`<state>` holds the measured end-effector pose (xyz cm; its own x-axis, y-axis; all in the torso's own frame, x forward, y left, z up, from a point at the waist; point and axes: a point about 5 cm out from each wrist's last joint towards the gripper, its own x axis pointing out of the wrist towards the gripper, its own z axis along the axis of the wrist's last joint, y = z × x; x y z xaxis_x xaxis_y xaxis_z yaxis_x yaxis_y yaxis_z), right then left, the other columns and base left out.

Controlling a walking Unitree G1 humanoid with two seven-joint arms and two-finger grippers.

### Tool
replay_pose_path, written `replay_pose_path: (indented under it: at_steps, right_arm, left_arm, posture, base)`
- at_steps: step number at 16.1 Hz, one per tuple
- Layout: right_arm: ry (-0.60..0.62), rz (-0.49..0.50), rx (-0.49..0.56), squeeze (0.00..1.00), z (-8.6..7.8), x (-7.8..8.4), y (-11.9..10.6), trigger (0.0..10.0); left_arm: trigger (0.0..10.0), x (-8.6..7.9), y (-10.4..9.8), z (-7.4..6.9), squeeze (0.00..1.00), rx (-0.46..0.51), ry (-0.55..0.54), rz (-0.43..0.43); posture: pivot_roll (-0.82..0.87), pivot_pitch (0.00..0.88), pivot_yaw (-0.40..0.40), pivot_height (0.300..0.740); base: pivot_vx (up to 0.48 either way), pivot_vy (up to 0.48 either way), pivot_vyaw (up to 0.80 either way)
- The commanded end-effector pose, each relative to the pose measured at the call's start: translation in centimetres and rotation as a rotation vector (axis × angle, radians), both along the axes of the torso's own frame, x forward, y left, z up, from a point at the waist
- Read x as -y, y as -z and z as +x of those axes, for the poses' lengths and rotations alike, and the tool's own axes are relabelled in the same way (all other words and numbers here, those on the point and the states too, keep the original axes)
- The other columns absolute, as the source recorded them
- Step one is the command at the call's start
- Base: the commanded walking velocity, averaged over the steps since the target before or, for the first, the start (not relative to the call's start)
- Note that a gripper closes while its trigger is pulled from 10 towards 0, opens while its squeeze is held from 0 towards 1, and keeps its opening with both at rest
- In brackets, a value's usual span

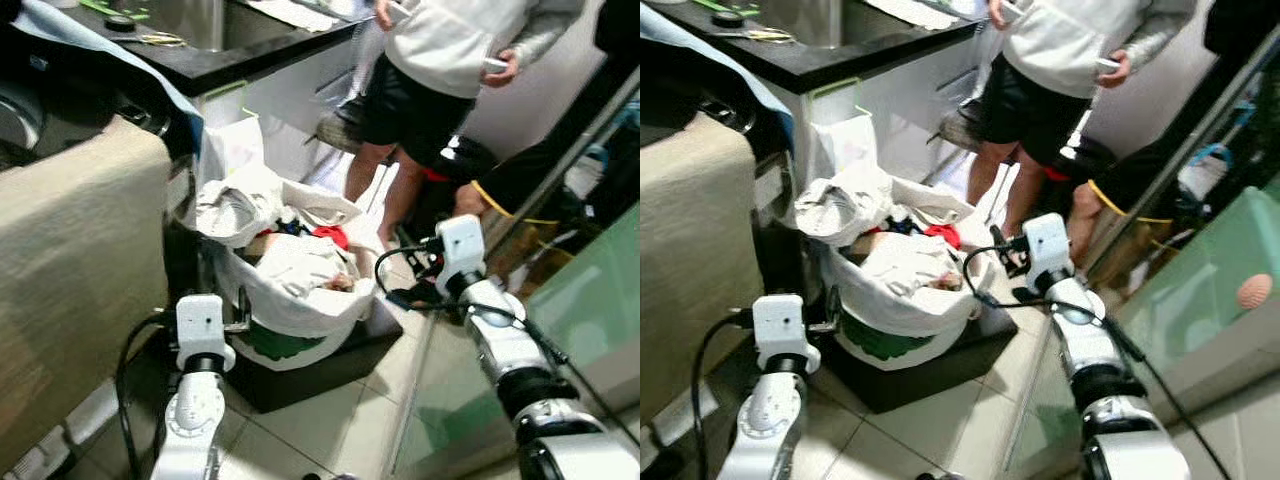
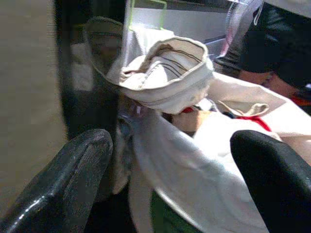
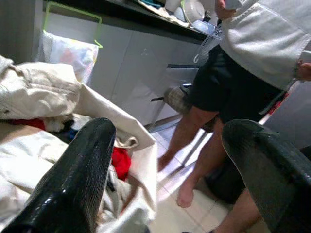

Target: Clothes washing

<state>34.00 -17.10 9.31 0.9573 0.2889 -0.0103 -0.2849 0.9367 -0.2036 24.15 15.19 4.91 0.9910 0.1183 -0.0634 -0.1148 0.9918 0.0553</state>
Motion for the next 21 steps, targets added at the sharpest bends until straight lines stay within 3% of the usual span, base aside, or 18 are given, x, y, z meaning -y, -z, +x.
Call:
replay_pose_path:
  at_steps: [1, 4, 8, 11, 14, 18, 21]
  right_arm:
    - [0.008, -0.012, 0.015, 0.00, 0.5, 0.8, -1.0, 10.0]
    - [0.041, 0.071, -0.018, 0.00, 0.1, -0.5, 0.3, 10.0]
    - [0.108, 0.217, -0.078, 0.00, -0.6, -2.4, 2.1, 10.0]
    - [0.121, 0.265, -0.120, 0.00, -1.2, -3.5, 3.2, 10.0]
    - [0.138, 0.276, -0.128, 0.00, -1.3, -3.6, 3.4, 10.0]
    - [0.116, 0.268, -0.125, 0.00, -1.0, -3.9, 3.2, 10.0]
    - [0.167, 0.310, -0.191, 0.00, -1.0, -4.1, 4.1, 10.0]
  left_arm:
    - [10.0, 1.2, 0.4, 0.0, 0.00, -0.007, 0.025, -0.004]
    - [10.0, 0.6, -1.1, 0.9, 0.00, 0.034, 0.087, 0.067]
    - [10.0, -1.5, -3.2, 2.3, 0.00, 0.072, 0.157, 0.162]
    - [10.0, -2.1, -5.1, 3.0, 0.00, 0.108, 0.194, 0.211]
    - [10.0, -2.0, -5.4, 2.9, 0.00, 0.106, 0.214, 0.208]
    - [10.0, -1.6, -3.9, 2.1, 0.00, 0.062, 0.188, 0.190]
    - [10.0, -2.8, -6.1, 2.0, 0.00, 0.102, 0.195, 0.239]
  posture:
    - [0.06, 0.000, -0.236, 0.740]
    - [0.10, 0.000, -0.186, 0.740]
    - [0.17, 0.000, -0.089, 0.740]
    - [0.21, 0.000, -0.047, 0.740]
    - [0.22, 0.000, -0.044, 0.740]
    - [0.24, 0.000, -0.085, 0.740]
    - [0.33, 0.000, -0.085, 0.740]
  base:
    - [0.000, 0.000, 0.00]
    - [0.000, 0.000, 0.00]
    - [0.000, 0.000, 0.00]
    - [0.000, 0.000, 0.00]
    - [0.000, 0.000, 0.00]
    - [0.000, 0.000, 0.00]
    - [0.000, 0.000, 0.00]
